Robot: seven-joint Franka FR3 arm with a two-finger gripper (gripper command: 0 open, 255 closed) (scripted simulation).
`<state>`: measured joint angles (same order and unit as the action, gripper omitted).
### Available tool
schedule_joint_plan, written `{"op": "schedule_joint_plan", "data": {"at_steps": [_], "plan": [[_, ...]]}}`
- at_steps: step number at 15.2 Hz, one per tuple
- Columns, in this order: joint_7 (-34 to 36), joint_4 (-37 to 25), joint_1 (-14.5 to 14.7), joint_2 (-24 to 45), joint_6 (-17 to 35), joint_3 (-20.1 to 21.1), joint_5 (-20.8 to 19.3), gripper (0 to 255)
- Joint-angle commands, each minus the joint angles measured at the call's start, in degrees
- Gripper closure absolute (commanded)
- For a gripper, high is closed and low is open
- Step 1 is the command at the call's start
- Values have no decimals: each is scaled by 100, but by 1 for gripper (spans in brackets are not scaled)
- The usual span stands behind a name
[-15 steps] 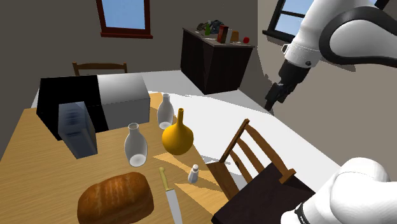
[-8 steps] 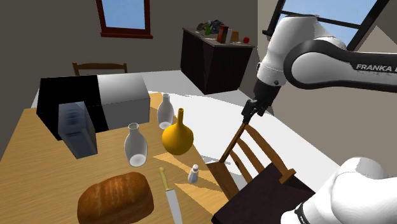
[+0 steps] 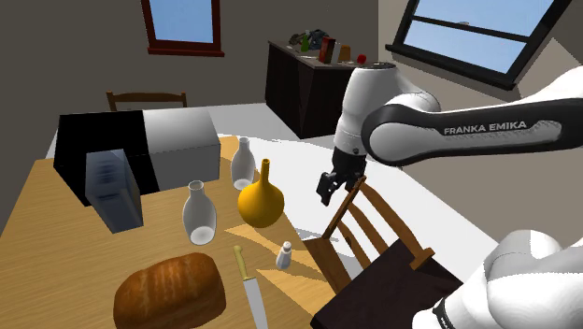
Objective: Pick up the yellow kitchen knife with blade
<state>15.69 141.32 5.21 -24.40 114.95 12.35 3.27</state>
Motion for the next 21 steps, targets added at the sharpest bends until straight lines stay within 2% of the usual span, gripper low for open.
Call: {"op": "schedule_joint_plan", "data": {"at_steps": [1,6,11,16,21], "plan": [[212,-48,34,389,287,158,10,0],[750,-319,94,1439,903,498,-106,0],[1357,-769,194,2575,1396,730,-420,0],[1966,-1393,421,3746,1727,780,-844,0],[2460,-2186,768,4902,1889,682,-1206,0]]}}
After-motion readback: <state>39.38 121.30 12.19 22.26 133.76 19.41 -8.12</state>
